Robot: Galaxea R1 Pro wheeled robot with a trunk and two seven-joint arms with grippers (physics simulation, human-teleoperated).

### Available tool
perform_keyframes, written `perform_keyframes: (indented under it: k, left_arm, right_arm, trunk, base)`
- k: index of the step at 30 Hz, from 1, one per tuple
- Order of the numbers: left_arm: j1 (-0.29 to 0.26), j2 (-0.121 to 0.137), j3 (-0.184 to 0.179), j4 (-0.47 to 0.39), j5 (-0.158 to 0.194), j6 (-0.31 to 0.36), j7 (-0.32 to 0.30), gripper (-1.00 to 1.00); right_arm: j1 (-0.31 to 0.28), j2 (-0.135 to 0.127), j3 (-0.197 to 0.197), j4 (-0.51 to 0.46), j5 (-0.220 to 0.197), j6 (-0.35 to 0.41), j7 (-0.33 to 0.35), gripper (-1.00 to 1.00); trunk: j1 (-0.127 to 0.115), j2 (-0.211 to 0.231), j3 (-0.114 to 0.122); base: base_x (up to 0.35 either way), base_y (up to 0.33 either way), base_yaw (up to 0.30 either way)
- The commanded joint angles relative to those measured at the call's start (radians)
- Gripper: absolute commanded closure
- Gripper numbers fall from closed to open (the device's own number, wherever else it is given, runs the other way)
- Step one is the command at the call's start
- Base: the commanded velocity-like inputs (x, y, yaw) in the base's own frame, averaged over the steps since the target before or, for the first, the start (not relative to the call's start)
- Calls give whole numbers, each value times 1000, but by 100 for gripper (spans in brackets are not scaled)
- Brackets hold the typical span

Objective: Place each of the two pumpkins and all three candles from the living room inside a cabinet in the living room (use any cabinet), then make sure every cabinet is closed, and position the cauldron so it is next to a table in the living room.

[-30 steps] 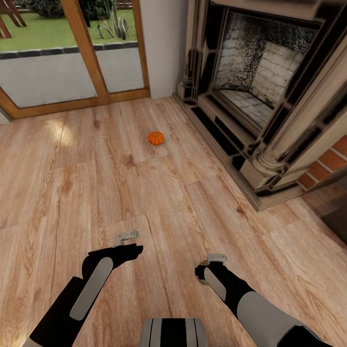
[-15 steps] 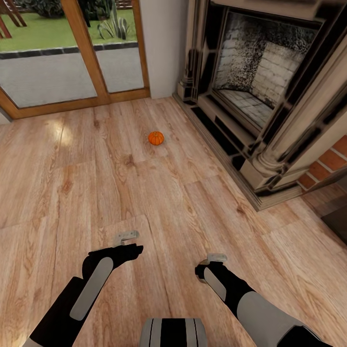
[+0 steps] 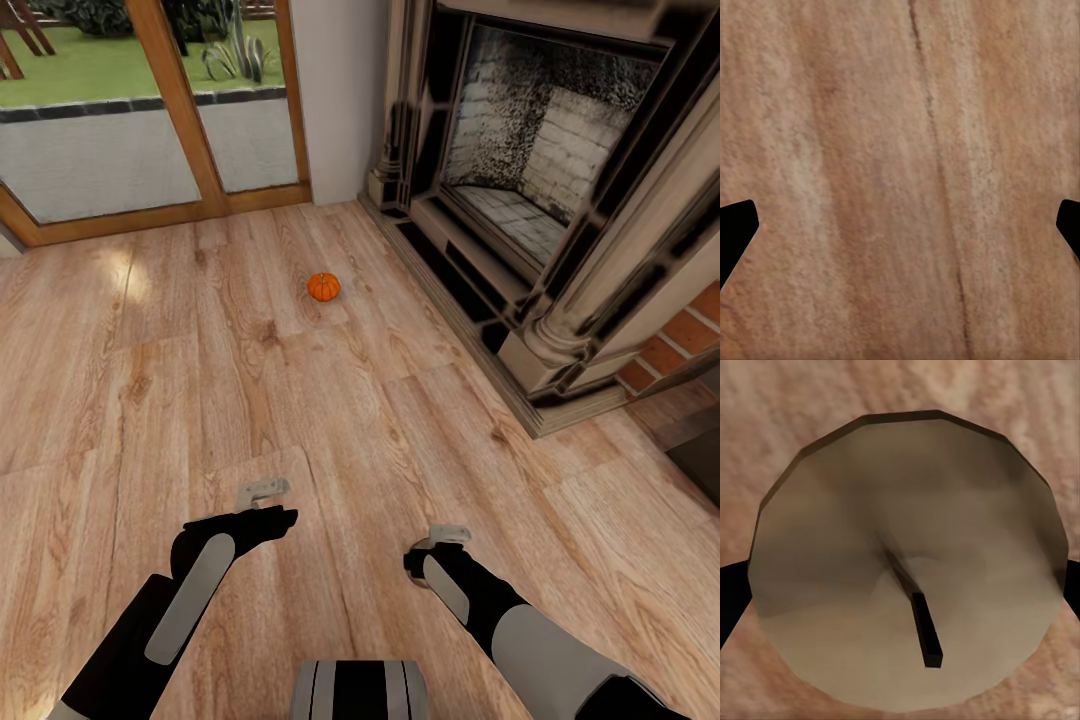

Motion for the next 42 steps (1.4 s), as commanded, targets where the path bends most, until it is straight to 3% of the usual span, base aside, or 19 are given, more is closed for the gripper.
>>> perform_keyframes:
  k: [1,13,42]
  left_arm:
    - [-1,1,-2,-1,10,1,10,-100]
    - [-1,1,-2,-1,10,1,11,-100]
    - [-1,1,0,2,9,0,12,-100]
  right_arm:
    - [-1,-1,8,-2,-12,2,-9,100]
    - [-1,0,8,-2,-12,0,-9,100]
    - [-1,1,7,-23,-13,12,-9,100]
  trunk:
    - [0,0,-1]
    - [-2,1,15]
    - [-15,7,127]
  base:
    - [0,0,0]
    - [0,0,0]
    - [0,0,0]
